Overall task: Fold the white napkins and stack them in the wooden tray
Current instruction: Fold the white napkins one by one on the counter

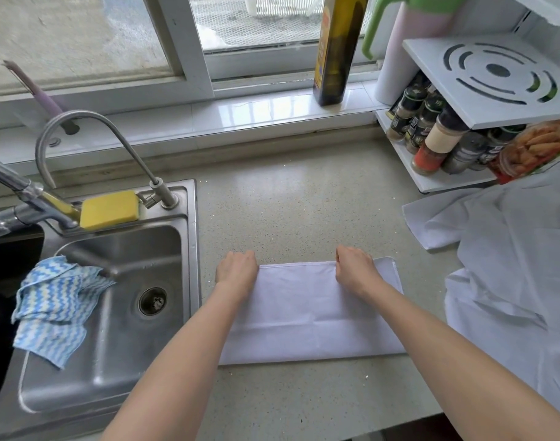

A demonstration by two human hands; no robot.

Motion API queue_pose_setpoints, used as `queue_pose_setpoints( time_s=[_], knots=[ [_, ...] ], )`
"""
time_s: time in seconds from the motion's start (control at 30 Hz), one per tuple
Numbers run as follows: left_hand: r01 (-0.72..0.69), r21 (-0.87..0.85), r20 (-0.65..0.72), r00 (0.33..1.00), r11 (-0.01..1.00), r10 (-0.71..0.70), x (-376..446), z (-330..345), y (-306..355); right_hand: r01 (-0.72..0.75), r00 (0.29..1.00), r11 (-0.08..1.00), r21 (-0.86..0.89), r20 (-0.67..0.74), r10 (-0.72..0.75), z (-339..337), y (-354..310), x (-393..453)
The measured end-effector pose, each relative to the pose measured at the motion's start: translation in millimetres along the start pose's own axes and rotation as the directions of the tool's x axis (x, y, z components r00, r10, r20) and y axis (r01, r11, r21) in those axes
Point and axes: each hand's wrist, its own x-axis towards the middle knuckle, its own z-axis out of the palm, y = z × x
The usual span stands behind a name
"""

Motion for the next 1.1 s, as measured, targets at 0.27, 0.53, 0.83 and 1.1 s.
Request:
queue_pose_setpoints(
  time_s=[0.27,0.53,0.83,1.1],
  knots=[
    [-0.004,-0.029,-0.004,1.0,1.0,0.004,1.0,1.2,-0.4,-0.02,0.999,1.0,-0.02,0.039,0.02,-4.5,-2.9,2.7],
    [-0.011,-0.043,-0.045,0.999,0.999,0.009,-1.5,5.4,0.0,-0.015,0.999,0.995,-0.103,-0.053,0.01,-7.9,-5.6,-10.7],
    [-0.004,-0.099,-0.026,1.0,0.995,0.001,-2.0,6.1,-2.2,0.28,0.942,0.96,0.02,-0.198,-0.271,51.7,-37.3,-85.7],
    [-0.14,-0.157,-0.375,0.924,0.978,0.072,-48.1,34.8,21.8,0.214,0.965,0.973,-0.083,-0.14,-0.224,87.0,-31.5,-88.2]
  ],
)
